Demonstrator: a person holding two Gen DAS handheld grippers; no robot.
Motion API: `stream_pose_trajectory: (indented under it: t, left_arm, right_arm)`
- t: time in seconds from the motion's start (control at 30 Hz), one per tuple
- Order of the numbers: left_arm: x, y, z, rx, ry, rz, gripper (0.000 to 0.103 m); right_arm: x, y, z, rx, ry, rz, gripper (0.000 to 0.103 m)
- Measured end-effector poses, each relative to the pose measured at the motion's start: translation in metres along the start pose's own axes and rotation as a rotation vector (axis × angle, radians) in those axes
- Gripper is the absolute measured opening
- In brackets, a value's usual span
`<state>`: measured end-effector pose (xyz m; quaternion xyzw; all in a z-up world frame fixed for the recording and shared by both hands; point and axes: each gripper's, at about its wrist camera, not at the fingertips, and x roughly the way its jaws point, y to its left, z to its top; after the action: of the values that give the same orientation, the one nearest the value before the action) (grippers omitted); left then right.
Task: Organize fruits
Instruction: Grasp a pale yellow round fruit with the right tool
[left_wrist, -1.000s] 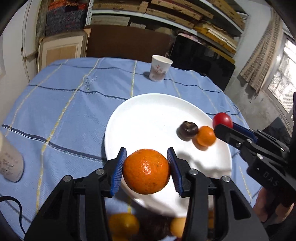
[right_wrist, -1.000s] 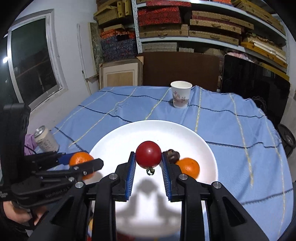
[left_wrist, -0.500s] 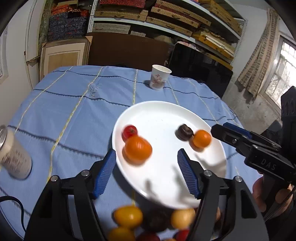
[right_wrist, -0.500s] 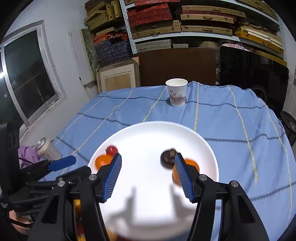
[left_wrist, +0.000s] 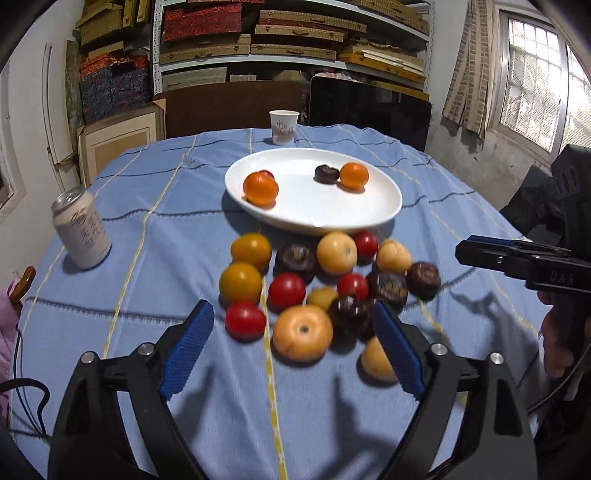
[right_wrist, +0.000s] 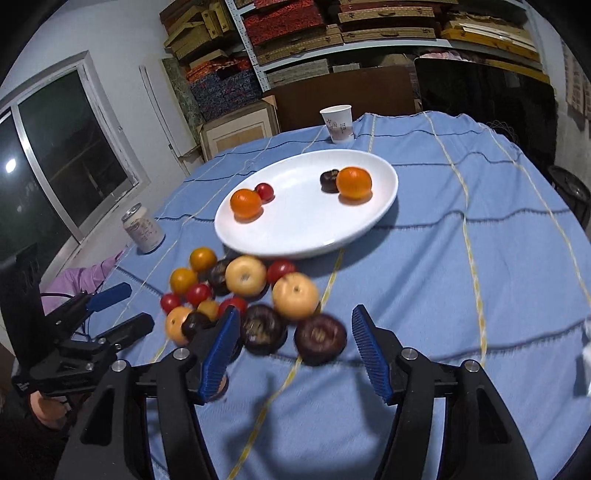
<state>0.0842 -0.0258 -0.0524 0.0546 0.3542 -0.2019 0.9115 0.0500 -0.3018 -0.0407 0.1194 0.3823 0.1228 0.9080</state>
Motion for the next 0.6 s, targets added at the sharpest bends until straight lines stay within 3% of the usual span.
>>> stream_pose_trajectory:
  t: [0.13, 0.23, 0.43, 0.6]
  left_arm:
    - [0.002, 0.000, -0.019, 0.004, 0.020, 0.038, 0.085]
    - [-0.001, 0.013, -0.020, -0.053, 0.009, 0.040, 0.085]
    - [-0.005, 0.048, -0.024, -0.245, -0.010, 0.024, 0.085]
    - [-0.004, 0.048, -0.022, -0.242, -0.010, 0.020, 0.085]
  right_arm:
    - [0.002, 0.005, -0.023, 0.030, 0.017, 0.036, 0.066]
    - [0.007, 0.021, -0.035, 0.009, 0.051, 0.071, 0.066]
    - [0.025, 0.074, -0.047, -0.196, 0.104, -0.009, 0.066]
    - [0.046, 0.096, -0.042, -0.261, 0.137, -0.039, 0.066]
